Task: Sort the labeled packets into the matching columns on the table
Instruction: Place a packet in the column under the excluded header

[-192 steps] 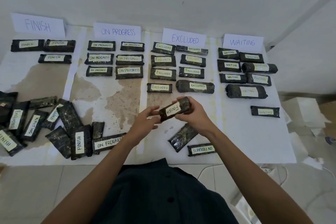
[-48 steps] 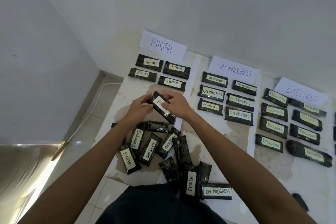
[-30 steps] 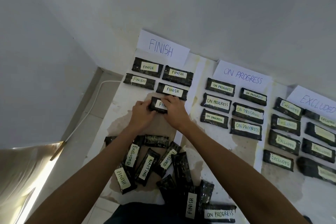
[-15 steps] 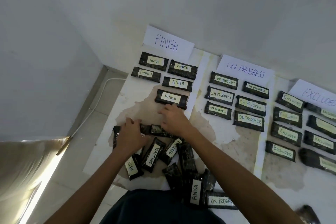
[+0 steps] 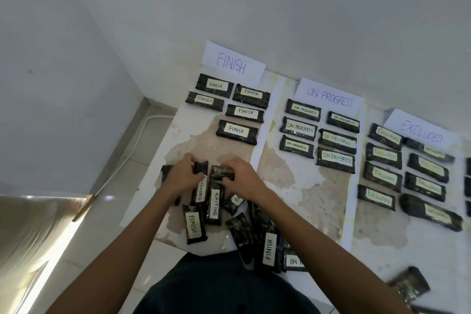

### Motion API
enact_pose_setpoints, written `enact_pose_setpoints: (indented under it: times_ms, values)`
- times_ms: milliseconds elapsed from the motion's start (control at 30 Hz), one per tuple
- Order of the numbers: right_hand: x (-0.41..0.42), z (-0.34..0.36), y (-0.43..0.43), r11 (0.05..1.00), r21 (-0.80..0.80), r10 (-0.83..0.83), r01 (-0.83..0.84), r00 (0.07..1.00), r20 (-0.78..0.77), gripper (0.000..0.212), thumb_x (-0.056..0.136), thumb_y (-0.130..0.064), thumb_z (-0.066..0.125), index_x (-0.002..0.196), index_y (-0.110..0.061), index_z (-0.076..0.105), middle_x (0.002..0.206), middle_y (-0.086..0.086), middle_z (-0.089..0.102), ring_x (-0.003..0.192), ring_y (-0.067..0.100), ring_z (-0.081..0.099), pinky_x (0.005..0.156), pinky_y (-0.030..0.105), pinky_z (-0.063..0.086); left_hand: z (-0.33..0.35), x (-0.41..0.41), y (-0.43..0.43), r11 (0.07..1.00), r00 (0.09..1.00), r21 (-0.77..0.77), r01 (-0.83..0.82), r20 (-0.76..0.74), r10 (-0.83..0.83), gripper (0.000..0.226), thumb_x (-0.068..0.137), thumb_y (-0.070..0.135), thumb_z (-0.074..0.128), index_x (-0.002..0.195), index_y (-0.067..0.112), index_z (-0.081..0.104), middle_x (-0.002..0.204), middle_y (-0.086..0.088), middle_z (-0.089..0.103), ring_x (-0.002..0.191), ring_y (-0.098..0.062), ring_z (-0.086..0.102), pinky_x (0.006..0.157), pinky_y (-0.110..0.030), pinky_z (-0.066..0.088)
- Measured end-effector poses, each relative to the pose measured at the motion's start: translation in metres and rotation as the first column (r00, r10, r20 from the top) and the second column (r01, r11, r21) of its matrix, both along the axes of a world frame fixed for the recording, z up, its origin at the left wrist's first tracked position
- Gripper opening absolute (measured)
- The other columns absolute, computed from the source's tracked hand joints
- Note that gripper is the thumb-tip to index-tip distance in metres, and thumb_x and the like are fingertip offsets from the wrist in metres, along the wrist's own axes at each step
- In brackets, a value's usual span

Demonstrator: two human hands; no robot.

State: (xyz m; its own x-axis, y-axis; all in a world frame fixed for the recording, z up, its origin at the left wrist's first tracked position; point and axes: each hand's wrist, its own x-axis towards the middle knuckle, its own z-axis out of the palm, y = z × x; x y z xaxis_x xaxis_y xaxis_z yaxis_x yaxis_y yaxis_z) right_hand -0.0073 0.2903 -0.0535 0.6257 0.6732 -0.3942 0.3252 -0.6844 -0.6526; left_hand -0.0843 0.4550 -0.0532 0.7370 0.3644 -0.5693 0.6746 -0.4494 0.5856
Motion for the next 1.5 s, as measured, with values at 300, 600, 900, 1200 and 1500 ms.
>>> enact_pose_setpoints:
  times_ms: [300, 600, 900, 1200, 1500]
  values:
    - [-0.035, 0.019, 0.004, 0.962, 0.143, -0.209, 0.234, 0.962, -0.174, 0.069, 0.078, -0.027, 0.074, 0.138, -0.014, 0.043, 0.132, 0.004, 0.05, 0.118, 0.017, 0.05, 0.097, 0.027, 0.041, 0.03, 0.004, -0.004, 0.985, 0.963, -0.032, -0.167, 0.209, 0.17, 0.034, 0.086, 0.013, 0.056, 0.117, 0.016, 0.042, 0.097, -0.003, 0.056, 0.083, -0.019, 0.056, 0.066, -0.032, 0.046]
    - [-0.026, 0.016, -0.05, 0.972, 0.132, -0.215, 0.196, 0.964, 0.155, 0.052, 0.078, -0.023, 0.071, 0.126, -0.016, 0.053, 0.114, 0.007, 0.057, 0.105, 0.023, 0.053, 0.087, 0.036, 0.047, 0.037, 0.012, -0.063, 0.947, 0.968, -0.29, -0.141, 0.159, 0.193, 0.032, 0.088, 0.014, 0.056, 0.118, 0.02, 0.045, 0.109, -0.005, 0.06, 0.09, -0.013, 0.061, 0.078, -0.034, 0.055]
    - [-0.02, 0.017, -0.185, 0.961, -0.141, -0.184, 0.238, 0.93, 0.318, 0.056, 0.073, -0.024, 0.069, 0.126, -0.016, 0.053, 0.115, 0.007, 0.056, 0.102, 0.027, 0.055, 0.083, 0.039, 0.047, 0.029, 0.012, -0.179, 0.929, 0.907, 0.043, 0.367, 0.203, -0.368, 0.072, 0.088, 0.033, 0.059, 0.146, 0.016, 0.02, 0.144, -0.006, 0.035, 0.132, -0.024, 0.034, 0.106, -0.037, 0.033]
    - [-0.002, 0.014, -0.32, 0.88, -0.324, -0.231, 0.347, 0.909, 0.347, 0.055, 0.074, -0.02, 0.069, 0.126, -0.016, 0.053, 0.118, 0.007, 0.055, 0.104, 0.029, 0.053, 0.086, 0.038, 0.045, 0.011, 0.029, -0.283, 0.773, 0.755, 0.139, 0.619, 0.165, -0.634, 0.071, 0.09, 0.028, 0.053, 0.148, 0.016, 0.013, 0.155, -0.005, 0.018, 0.139, -0.026, 0.023, 0.108, -0.042, 0.033]
    - [0.023, -0.006, -0.399, 0.839, -0.402, -0.224, 0.365, 0.907, 0.357, 0.049, 0.079, -0.01, 0.064, 0.126, -0.013, 0.051, 0.123, 0.01, 0.052, 0.109, 0.03, 0.05, 0.091, 0.039, 0.04, -0.008, 0.055, -0.354, 0.734, 0.727, 0.164, 0.659, 0.111, -0.678, 0.066, 0.09, 0.018, 0.049, 0.147, 0.012, 0.017, 0.155, -0.006, 0.017, 0.139, -0.028, 0.022, 0.11, -0.042, 0.03]
